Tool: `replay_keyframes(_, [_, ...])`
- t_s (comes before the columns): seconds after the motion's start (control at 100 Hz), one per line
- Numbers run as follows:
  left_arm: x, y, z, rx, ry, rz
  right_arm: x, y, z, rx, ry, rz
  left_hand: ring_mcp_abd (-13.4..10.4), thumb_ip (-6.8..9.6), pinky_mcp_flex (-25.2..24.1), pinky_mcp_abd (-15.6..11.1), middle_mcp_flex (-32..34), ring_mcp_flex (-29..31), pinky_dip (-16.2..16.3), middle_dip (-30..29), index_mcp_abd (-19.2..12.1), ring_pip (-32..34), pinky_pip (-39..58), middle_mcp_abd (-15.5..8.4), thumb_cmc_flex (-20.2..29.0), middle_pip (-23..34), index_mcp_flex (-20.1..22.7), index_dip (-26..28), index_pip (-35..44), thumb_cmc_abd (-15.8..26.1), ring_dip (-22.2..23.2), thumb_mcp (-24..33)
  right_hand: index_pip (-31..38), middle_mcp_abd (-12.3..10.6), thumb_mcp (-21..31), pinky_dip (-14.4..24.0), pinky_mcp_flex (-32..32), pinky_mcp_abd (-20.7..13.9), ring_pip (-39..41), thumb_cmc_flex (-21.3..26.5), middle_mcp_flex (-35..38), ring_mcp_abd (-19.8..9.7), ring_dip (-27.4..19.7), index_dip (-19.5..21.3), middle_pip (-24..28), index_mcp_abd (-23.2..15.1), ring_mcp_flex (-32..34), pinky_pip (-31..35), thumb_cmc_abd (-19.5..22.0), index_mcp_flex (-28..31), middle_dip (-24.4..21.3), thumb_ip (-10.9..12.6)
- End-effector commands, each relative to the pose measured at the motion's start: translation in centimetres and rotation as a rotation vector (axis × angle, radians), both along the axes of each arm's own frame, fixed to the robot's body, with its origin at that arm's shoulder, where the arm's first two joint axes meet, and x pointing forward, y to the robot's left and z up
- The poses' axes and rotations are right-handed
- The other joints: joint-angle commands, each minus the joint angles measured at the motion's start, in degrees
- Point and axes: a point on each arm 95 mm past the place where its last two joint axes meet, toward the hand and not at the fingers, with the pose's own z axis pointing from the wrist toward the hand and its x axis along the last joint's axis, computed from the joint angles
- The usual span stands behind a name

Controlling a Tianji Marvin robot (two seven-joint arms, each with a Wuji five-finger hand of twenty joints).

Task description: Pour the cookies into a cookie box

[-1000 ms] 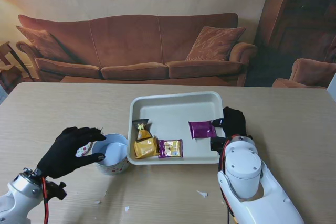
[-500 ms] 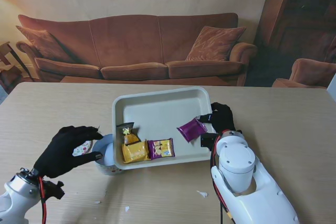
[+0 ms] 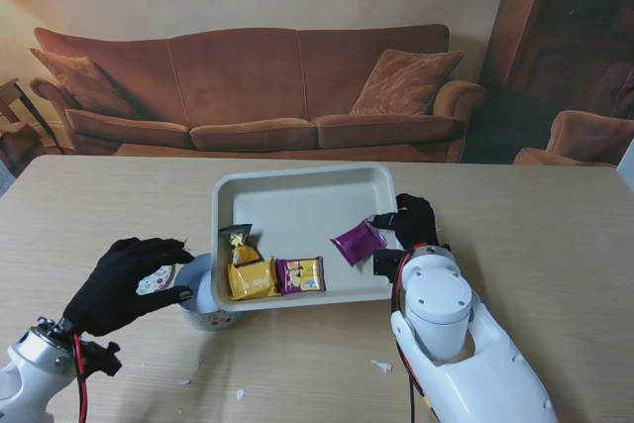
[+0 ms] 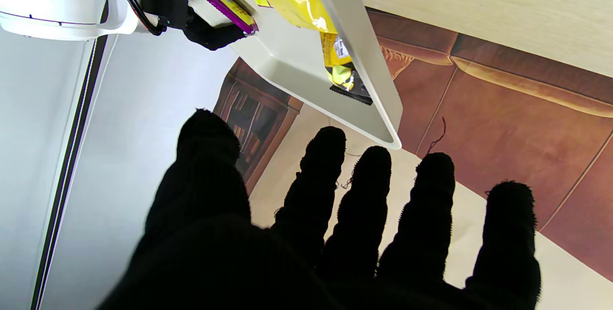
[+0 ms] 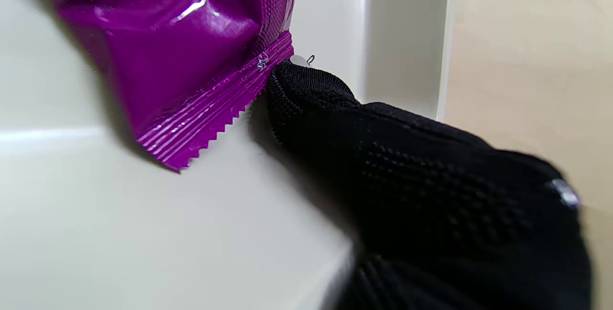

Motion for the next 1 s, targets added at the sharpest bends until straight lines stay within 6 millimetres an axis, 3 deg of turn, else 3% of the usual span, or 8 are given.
replay_keyframes(0.0, [-0.1,0.0,-0.2,0.007,0.013,0.000,0.5,1.3,0.7,0.034,-0.013,0.011,0.24,-0.62,-0.01,0.96,0.67,1.82,-0.32,0.12,0.01,0.18,0.48,0.31,1.65,-0.36,0.63,0.42,-0.15,2.64,-0.12,-2.00,0.48,2.58,1.76,-0.18,4.37,-14.98,9.28,5.72,-0.90,-2.50,3.82,-1.20,-0.67,0.37,5.07,4.67,5.59,-1.62,0.12,-0.29])
replay_keyframes(0.34, [0.0,0.3,-0.2,0.005,0.005,0.008,2.3,4.0,0.9,-0.033,-0.041,0.020,0.31,-0.63,-0.08,0.98,0.70,1.83,-0.39,0.11,-0.02,0.14,0.35,0.42,1.70,-0.38,0.63,0.43,-0.15,2.55,-0.14,-1.99,0.57,4.15,-2.20,-0.62,4.17,-13.49,7.46,2.19,0.17,-0.91,2.82,-4.15,-0.48,2.23,4.92,3.95,10.05,-1.01,-0.56,1.00])
replay_keyframes(0.71, [0.0,0.9,0.0,-0.008,-0.012,0.026,4.0,6.2,0.7,-0.063,-0.050,0.052,0.40,-0.64,-0.18,0.95,0.78,1.85,-0.50,0.09,0.05,0.10,0.13,0.41,1.75,-0.43,0.76,0.43,-0.14,2.46,-0.17,-2.00,-0.90,4.39,-13.64,-1.38,3.82,-9.55,5.99,-3.49,2.52,1.89,2.10,-14.58,-1.31,7.53,4.61,3.50,24.73,-1.21,-0.37,1.40])
replay_keyframes(0.99, [0.1,1.2,0.0,-0.012,-0.014,0.034,4.7,6.8,0.6,-0.082,-0.053,0.072,0.46,-0.64,-0.23,0.93,0.83,1.88,-0.57,0.06,0.08,0.07,-0.07,0.47,1.82,-0.48,0.80,0.42,-0.18,2.39,-0.19,-1.97,-3.52,5.12,-19.03,-2.02,3.55,-7.10,4.49,-5.12,2.61,3.72,1.33,-17.50,-2.45,9.01,4.34,2.75,31.61,-0.22,-0.65,2.19])
